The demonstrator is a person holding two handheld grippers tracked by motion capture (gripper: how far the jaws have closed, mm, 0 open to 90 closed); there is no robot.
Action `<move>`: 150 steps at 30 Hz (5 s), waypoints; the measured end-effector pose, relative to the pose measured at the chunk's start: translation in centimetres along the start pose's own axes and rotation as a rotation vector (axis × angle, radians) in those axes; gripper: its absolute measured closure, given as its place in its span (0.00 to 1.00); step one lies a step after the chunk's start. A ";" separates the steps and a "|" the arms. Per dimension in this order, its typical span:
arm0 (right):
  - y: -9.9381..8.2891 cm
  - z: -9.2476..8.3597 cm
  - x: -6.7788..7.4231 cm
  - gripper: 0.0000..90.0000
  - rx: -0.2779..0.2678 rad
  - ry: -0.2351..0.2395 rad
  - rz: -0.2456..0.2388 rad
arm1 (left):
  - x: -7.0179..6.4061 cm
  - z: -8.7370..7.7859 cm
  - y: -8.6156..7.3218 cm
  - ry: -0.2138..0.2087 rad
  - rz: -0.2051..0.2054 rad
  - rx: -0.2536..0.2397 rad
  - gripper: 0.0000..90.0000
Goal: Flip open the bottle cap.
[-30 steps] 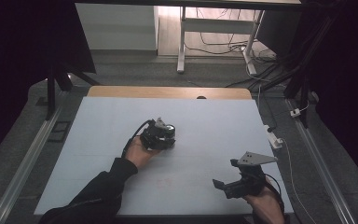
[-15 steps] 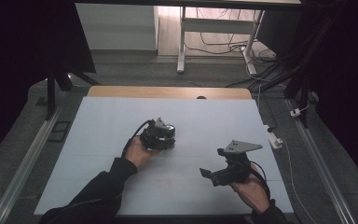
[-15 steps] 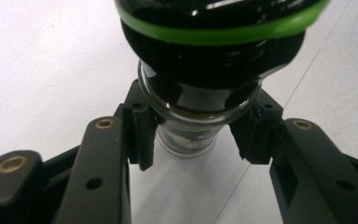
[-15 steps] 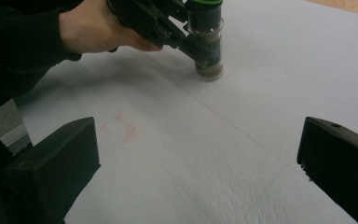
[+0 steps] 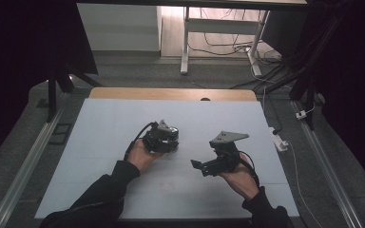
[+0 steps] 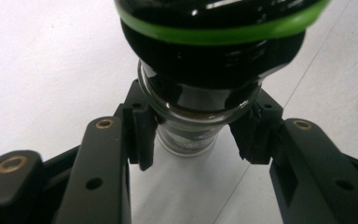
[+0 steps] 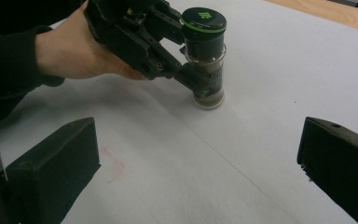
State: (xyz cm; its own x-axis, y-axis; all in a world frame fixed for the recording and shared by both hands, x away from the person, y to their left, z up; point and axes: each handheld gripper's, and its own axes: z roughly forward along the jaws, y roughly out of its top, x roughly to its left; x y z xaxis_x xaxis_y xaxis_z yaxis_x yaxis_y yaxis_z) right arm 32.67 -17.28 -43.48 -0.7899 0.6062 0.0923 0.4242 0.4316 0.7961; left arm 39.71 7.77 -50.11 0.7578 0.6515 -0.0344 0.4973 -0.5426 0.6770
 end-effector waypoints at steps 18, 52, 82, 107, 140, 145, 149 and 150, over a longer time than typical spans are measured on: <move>2.1 5.0 -0.9 0.08 0.036 -0.052 -0.035 | 0.0 0.0 0.0 0.001 0.001 0.000 0.59; 3.5 9.3 -1.1 0.99 0.083 0.060 -0.065 | 0.0 0.1 -0.1 0.001 -0.001 -0.014 0.60; 4.3 8.4 -1.0 0.99 0.032 0.072 -0.044 | -0.1 0.1 -0.3 0.005 0.013 -0.017 0.60; 5.3 7.9 -1.6 0.99 -0.010 0.046 -0.034 | -0.1 0.1 -0.3 0.004 0.014 -0.019 0.60; 6.4 8.1 -3.1 0.95 -0.029 0.012 -0.016 | 0.1 0.1 -0.3 -0.006 0.016 -0.019 0.59; 6.3 7.8 -3.0 0.88 -0.027 0.013 -0.021 | 0.3 -0.3 -0.1 -0.020 0.011 -0.010 0.57; 6.2 7.1 -2.9 0.82 -0.027 0.007 -0.024 | 0.6 -1.3 -0.2 -0.030 -0.003 -0.027 0.52; 6.1 7.0 -2.9 0.81 -0.027 0.007 -0.024 | 0.7 -1.5 -0.1 -0.039 -0.011 -0.030 0.50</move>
State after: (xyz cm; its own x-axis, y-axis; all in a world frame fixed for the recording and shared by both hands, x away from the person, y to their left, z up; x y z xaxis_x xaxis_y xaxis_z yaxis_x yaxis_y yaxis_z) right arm 40.66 -11.74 -43.04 -0.8027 0.5914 0.0771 0.3932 0.4276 0.8140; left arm 39.53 9.09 -49.14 0.7685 0.6360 -0.0701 0.4934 -0.5192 0.6978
